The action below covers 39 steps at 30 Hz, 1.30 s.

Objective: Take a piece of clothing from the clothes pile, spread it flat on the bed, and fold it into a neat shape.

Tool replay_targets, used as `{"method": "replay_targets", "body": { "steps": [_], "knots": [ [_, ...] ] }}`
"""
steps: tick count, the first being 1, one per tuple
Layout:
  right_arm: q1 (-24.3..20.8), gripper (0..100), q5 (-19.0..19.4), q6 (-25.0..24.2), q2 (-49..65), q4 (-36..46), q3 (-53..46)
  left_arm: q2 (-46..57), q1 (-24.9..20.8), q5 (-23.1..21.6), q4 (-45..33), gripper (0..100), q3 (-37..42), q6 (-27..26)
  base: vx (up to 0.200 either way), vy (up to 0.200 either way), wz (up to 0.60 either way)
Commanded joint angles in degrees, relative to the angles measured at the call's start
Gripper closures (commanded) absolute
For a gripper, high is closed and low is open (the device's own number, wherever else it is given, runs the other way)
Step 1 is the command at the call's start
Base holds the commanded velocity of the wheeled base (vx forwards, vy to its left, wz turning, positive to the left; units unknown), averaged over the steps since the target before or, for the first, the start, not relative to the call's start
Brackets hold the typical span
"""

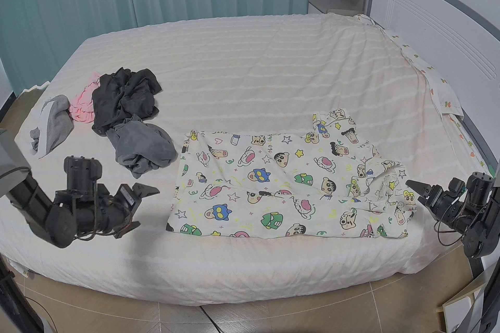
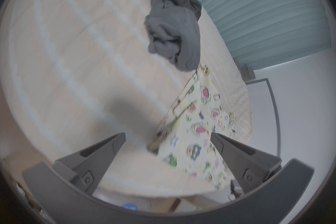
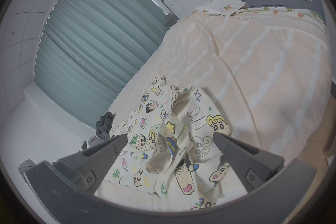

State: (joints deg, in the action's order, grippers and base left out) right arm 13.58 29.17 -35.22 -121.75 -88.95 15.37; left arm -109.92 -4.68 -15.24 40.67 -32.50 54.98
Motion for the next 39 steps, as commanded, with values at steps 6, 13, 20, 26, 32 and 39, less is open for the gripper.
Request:
{"method": "replay_targets", "body": {
  "steps": [6, 13, 20, 26, 32, 39],
  "knots": [
    [-3.21, 0, 3.35, 0.94, -1.12, 13.98, 14.42, 11.75, 14.26, -22.47, 0.99, 0, 18.79, 0.13, 0.000, 0.000, 0.00],
    [-3.39, 0, 1.68, 7.36, 3.89, 17.24, 7.83, 8.50, 15.23, -23.79, 7.41, 0, 23.71, -0.40, 0.000, 0.000, 0.00],
    [-3.56, 0, -0.96, 4.46, 8.72, 11.26, -1.22, 5.16, 16.02, -23.87, 15.67, 0, 26.17, -0.22, 0.000, 0.000, 0.00],
    [-4.44, 0, -3.33, 4.98, 7.93, 8.10, -1.05, 5.16, 16.02, -23.87, 15.67, 0, 26.26, -0.22, 0.000, 0.000, 0.00],
    [-7.34, 0, -3.33, 6.13, -1.65, 21.89, 18.20, 5.51, 16.02, -23.79, 16.20, 0, 28.02, -0.40, 0.000, 0.000, 0.00],
    [-9.10, 0, -6.14, 9.29, 0.90, 32.88, 21.19, 5.68, 16.02, -23.79, 17.16, 0, 29.07, -0.40, 0.000, 0.000, 0.00]
  ]
}}
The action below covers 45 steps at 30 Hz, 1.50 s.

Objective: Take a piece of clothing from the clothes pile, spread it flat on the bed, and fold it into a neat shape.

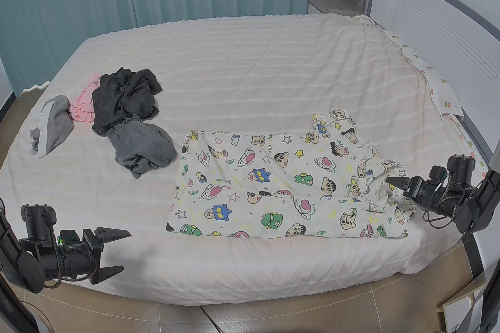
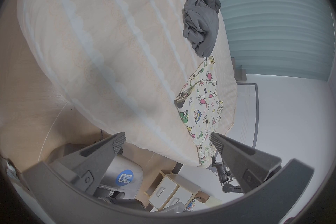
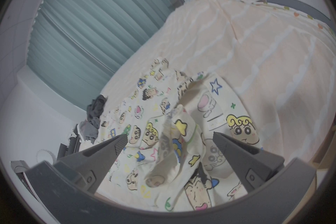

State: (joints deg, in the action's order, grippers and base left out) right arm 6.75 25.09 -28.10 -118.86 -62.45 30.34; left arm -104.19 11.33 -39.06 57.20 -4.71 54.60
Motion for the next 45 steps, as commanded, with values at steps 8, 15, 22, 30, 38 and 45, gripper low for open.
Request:
{"method": "replay_targets", "body": {
  "steps": [8, 15, 22, 30, 38, 45],
  "knots": [
    [-7.72, 0, -9.00, -0.99, 4.60, 7.08, 3.14, -0.48, -0.08, 0.04, 0.63, 0, 0.93, -0.02, 0.000, 0.000, 0.00],
    [-9.57, 0, -9.18, -1.17, 8.47, 14.90, 2.53, -1.28, -0.25, 0.12, 1.16, 0, 0.66, -0.20, 0.000, 0.000, 0.00],
    [-9.65, 0, -10.76, -1.08, 4.86, 15.26, 2.97, -1.80, -0.25, 0.30, 1.78, 0, 0.66, -0.46, 0.000, 0.000, 0.00],
    [-9.48, 0, -13.40, -1.17, 0.65, 14.73, 4.37, -1.98, -0.25, 0.30, 1.78, 0, 0.66, -0.81, 0.000, 0.000, 0.00],
    [-9.74, 100, -13.66, -1.26, -2.43, 15.26, 7.71, -2.24, -0.34, 0.47, 1.86, 0, 0.66, -0.90, 0.000, 0.000, 0.00],
    [-9.48, 100, -14.37, -1.26, -1.99, 15.43, 7.36, -2.24, -0.34, 0.47, 1.86, 0, 0.57, -0.90, 0.000, 0.000, 0.00]
  ]
}}
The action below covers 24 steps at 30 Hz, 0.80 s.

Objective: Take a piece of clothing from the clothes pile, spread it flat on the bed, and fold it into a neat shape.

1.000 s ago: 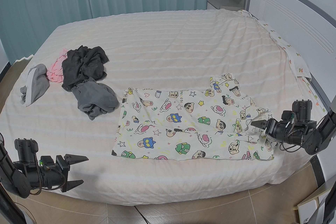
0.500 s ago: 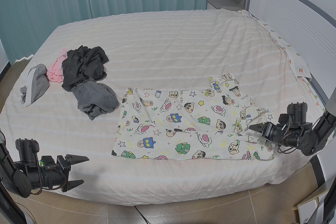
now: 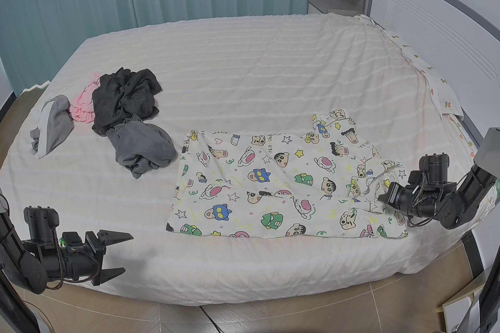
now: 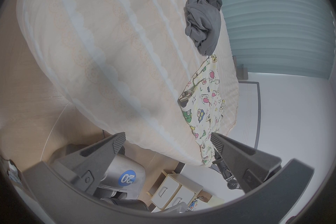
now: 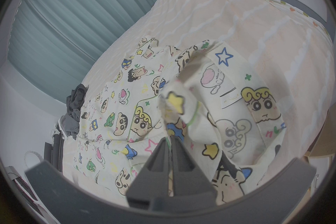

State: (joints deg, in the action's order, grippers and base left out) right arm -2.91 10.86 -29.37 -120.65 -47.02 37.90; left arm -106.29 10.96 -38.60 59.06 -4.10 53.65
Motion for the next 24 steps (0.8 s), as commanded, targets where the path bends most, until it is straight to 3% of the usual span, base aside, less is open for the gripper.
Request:
{"method": "replay_targets", "body": {
  "steps": [1, 24],
  "knots": [
    [0.28, 100, -0.23, 0.01, -0.02, 0.00, -0.28, -0.15, 0.03, 0.01, 0.00, 0, -0.03, 0.05, 0.000, 0.000, 0.00],
    [0.19, 100, -4.09, -3.06, 4.11, 0.88, 10.09, -0.23, -0.06, 0.10, 0.00, 0, -0.03, 0.05, 0.000, 0.000, 0.00]
  ]
}}
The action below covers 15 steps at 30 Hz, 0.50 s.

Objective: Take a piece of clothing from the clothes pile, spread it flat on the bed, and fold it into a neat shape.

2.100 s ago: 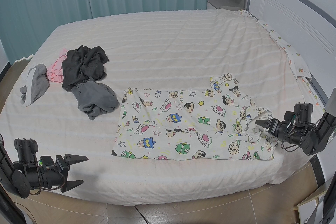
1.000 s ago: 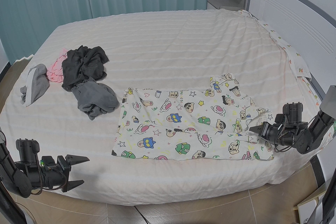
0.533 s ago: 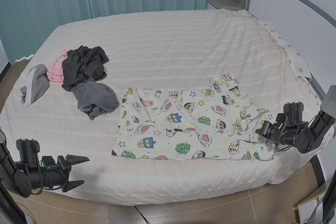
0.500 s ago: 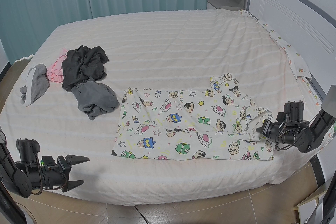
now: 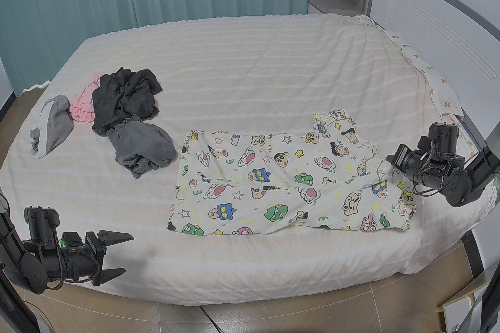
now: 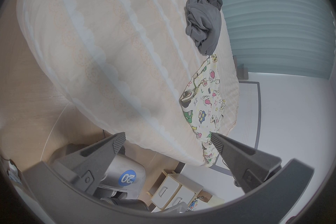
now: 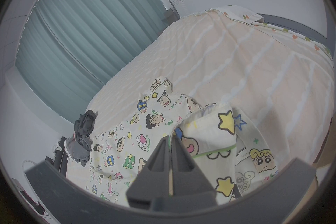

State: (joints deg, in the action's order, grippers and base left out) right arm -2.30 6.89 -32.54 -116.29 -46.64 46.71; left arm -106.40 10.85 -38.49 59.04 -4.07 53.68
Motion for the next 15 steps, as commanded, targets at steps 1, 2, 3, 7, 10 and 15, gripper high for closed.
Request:
{"method": "replay_targets", "body": {
  "steps": [1, 2, 3, 7, 10, 15],
  "knots": [
    [-0.60, 100, -0.21, 0.11, -0.17, 1.20, 1.36, -0.12, 0.05, -0.01, 0.02, 0, 0.03, 0.03, 0.000, 0.000, 0.00],
    [-0.68, 100, -0.47, 0.11, 0.09, 2.34, 1.36, -0.12, -0.04, -0.01, 0.02, 0, 0.03, 0.03, 0.000, 0.000, 0.00],
    [-0.95, 100, -0.82, 0.11, 0.45, 3.22, 1.45, -0.12, -0.04, -0.01, 0.02, 0, 0.03, 0.03, 0.000, 0.000, 0.00],
    [-1.21, 100, -1.35, 0.11, 2.91, 7.88, 0.92, -0.12, -0.04, -0.01, 0.02, 0, 0.03, 0.03, 0.000, 0.000, 0.00],
    [-1.48, 100, -1.44, 0.02, 5.37, 11.84, 0.40, -0.12, -0.04, -0.01, 0.02, 0, 0.03, 0.03, 0.000, 0.000, 0.00],
    [-2.71, 100, -1.61, -0.25, 9.41, 17.73, -1.36, -0.12, -0.04, -0.01, 0.02, 0, 0.03, 0.03, 0.000, 0.000, 0.00]
  ]
}}
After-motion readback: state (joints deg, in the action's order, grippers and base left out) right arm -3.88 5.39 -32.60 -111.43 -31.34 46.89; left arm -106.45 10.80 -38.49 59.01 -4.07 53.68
